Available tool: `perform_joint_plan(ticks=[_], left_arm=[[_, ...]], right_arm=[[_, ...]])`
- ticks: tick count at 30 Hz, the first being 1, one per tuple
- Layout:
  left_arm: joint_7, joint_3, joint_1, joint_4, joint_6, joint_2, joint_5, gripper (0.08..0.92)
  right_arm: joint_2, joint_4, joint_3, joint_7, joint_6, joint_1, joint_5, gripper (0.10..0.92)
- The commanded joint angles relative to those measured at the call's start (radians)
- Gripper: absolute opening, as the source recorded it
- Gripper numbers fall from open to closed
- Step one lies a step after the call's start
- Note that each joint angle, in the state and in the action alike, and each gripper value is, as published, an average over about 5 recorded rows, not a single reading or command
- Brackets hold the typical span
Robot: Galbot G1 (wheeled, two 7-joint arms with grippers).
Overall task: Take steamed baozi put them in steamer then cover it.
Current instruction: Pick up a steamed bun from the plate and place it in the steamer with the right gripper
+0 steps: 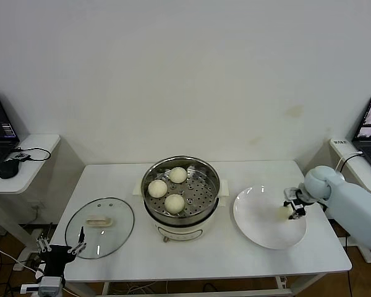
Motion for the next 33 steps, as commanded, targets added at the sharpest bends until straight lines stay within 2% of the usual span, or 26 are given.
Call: perform_joint_plan(ticks=[1, 9, 17, 26, 33], left_arm=[[0.001, 0.003, -0.002, -0.004, 0.000, 0.001, 0.000, 0.823], [0.002, 0.006, -0.002, -0.016, 0.000, 0.008, -0.004, 0.823], [0.002, 0.008, -0.007, -0.024, 0.001, 0.014, -0.009, 0.823], [0.005, 0.016, -0.021, -0.023, 0.005, 0.003, -0.009, 0.823], [0.005, 0.010, -0.023, -0.018, 0.005, -0.004, -0.015, 0.823]], right_arm=[[-0.087, 0.141, -0.088, -0.013, -0.044, 0.153, 0.141, 0.517], [-0.098, 0.291, -0.348, -0.006, -0.148, 0.521, 0.381, 0.526], [0.115, 0.318, -0.580, 0.049, -0.259, 0.838, 0.603, 0.532], [0.360, 0.260, -0.634, 0.171, -0.420, 0.803, 0.792, 0.534], [0.487, 0.201, -0.662, 0.262, -0.542, 0.712, 0.847, 0.535]])
